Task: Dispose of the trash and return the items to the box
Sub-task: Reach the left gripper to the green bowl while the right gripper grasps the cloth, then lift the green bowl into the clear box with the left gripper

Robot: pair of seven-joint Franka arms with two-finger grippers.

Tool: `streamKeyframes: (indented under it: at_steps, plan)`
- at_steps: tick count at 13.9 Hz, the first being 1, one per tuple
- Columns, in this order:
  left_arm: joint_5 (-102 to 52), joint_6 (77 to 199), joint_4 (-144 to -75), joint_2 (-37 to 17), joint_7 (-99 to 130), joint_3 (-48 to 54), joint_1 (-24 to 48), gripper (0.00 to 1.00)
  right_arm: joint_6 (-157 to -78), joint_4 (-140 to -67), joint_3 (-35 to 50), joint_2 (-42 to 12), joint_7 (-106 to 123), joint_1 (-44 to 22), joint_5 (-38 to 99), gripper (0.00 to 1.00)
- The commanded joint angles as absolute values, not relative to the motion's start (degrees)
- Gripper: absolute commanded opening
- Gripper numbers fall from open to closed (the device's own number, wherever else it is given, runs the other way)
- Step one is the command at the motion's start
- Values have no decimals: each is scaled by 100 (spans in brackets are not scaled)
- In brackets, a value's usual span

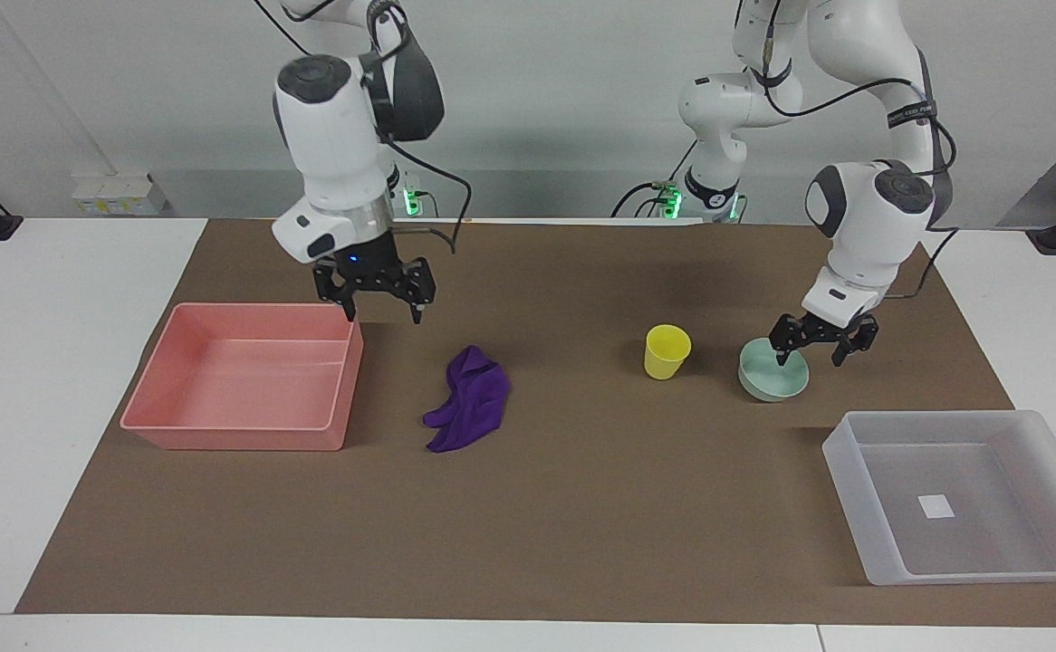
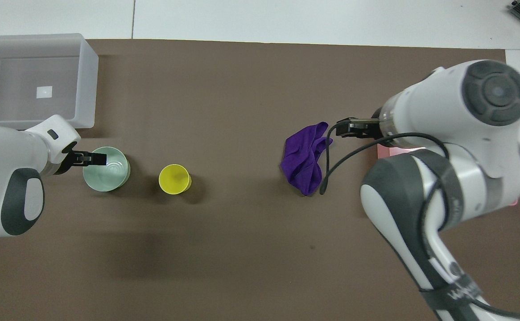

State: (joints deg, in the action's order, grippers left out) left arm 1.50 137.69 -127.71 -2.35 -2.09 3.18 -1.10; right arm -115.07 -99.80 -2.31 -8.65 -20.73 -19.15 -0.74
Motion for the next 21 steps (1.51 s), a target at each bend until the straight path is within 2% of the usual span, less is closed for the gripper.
streamKeyframes:
  at_steps: [1,2,4,5,7,11,14,15,16,17,21]
  plan:
    - [229,14167,-12920,-429,-132,343,-184,100,-12082,-10089,-211,-1282,-2241,-1977,-9,100]
    - [229,14333,-12920,-552,-123,351,-185,100,-12468,-10307,-211,-1379,-2241,-2012,0,100]
    - [220,14388,-12894,-659,-123,352,-185,69,-13119,-10581,-211,-1686,-2250,-2187,0,100]
    - [220,14388,-12902,-650,-123,352,-193,50,-13270,-10599,-202,-1835,-2250,-2241,0,100]
    - [220,14344,-12920,-642,-140,352,-228,0,-13472,-10591,-193,-2082,-2233,-2267,0,100]
    - [220,13994,-12684,-572,-193,352,-272,0,-13737,-10695,-167,-2285,-2154,-2443,9,100]
    - [220,13020,-12044,-387,-220,343,-281,0,-13825,-10854,-167,-2285,-1875,-2417,9,100]
    - [228,12747,-11745,-387,-211,343,-290,0,-13825,-10863,-167,-2294,-1672,-2382,17,71]
    - [229,12527,-11472,-439,-220,343,-351,0,-13825,-10863,-167,-2303,-1679,-2382,52,26]
    - [229,12350,-11191,-492,-255,343,-404,0,-13816,-10863,-167,-2303,-1679,-2382,114,1]
    - [255,12384,-10505,-921,-597,343,-702,0,-13755,-10828,-167,-2303,-1819,-2417,158,0]
